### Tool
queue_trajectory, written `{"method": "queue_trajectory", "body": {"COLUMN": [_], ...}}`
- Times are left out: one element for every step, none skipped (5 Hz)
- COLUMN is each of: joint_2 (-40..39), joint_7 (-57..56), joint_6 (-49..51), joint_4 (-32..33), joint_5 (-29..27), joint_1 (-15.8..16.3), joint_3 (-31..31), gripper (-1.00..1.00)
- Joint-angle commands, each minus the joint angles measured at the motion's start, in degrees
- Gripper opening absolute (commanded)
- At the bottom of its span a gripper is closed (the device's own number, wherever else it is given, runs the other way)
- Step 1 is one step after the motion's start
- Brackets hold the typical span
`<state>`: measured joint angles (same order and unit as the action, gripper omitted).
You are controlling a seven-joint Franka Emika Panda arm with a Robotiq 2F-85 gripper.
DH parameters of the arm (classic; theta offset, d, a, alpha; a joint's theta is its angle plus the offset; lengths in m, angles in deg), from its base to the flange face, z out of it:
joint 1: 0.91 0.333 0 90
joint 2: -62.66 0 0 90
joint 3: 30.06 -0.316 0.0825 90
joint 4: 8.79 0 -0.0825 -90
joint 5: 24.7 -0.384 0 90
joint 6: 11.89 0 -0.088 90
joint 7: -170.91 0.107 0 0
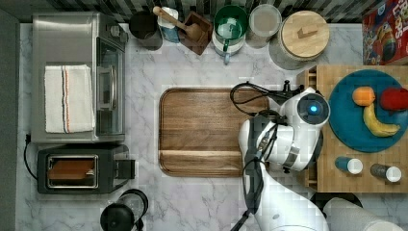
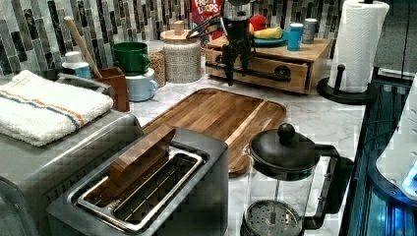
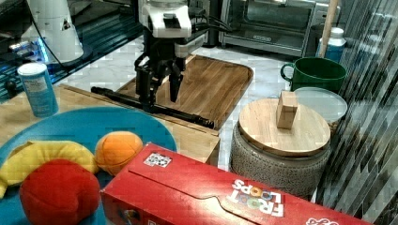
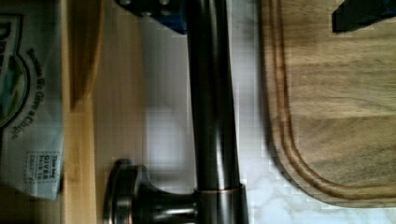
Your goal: Open the drawer.
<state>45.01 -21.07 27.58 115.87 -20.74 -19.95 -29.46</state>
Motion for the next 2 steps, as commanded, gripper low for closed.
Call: {"method": "queue_trajectory", "body": {"joint_2": [2.2, 2.3], "joint_7": [13.4, 12.8], "joint_6": [0.3, 2.9], "joint_4": [1.2, 0.5], "joint_5": [6.3, 3.2], "joint_1": [14.5, 14.8], "joint_3": [-8.4, -10.3], "gripper": [1.0, 1.0]}}
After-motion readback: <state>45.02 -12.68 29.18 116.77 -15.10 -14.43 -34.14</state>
